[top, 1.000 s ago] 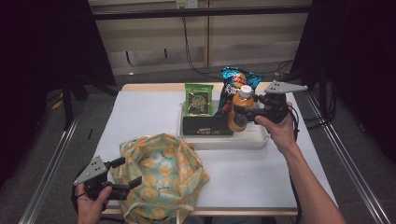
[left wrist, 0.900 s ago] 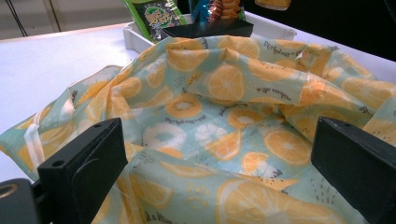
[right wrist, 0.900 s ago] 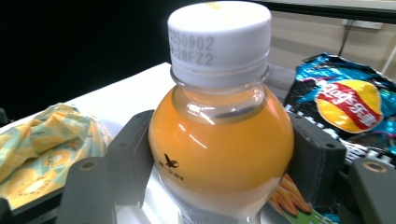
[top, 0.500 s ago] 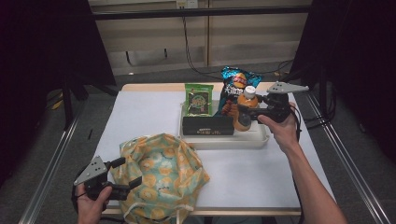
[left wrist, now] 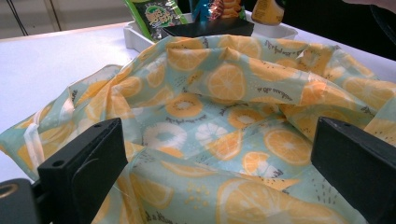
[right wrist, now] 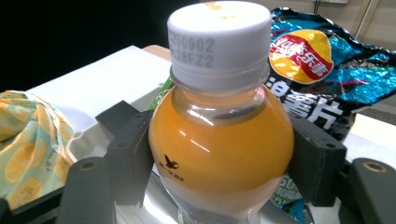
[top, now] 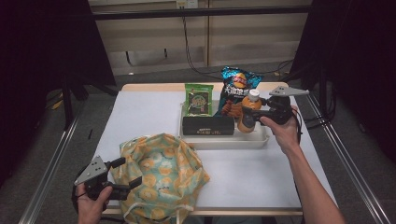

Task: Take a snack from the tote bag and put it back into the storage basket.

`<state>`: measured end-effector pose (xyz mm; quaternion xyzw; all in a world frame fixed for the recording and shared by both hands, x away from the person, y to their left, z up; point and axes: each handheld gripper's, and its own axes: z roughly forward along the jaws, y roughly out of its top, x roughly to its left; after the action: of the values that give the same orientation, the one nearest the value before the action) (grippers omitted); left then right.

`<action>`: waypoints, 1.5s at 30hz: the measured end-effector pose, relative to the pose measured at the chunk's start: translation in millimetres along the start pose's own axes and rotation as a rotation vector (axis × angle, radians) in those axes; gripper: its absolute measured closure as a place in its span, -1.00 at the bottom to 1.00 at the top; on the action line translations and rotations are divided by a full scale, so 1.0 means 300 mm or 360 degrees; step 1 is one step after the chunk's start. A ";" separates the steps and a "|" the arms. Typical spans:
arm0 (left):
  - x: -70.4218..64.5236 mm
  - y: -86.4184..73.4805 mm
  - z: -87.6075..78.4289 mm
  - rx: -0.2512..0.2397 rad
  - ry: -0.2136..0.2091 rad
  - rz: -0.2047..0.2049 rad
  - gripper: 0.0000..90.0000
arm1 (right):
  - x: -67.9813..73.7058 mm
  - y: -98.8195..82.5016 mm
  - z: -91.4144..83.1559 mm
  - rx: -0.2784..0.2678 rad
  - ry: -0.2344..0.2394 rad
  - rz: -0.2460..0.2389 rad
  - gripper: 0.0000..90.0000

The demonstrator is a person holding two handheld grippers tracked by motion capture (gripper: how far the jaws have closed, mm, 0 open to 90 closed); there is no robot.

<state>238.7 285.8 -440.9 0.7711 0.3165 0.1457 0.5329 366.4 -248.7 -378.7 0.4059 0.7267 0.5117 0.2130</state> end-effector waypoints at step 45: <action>-0.001 -0.002 0.003 -0.0003 -0.0027 0.0012 -0.93 | -0.039 -0.119 0.078 0.0085 -0.0029 -0.0015 -0.32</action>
<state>238.8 285.0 -441.9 0.7730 0.3088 0.1414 0.5358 376.7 -250.0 -421.7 0.4125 0.7401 0.4873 0.2111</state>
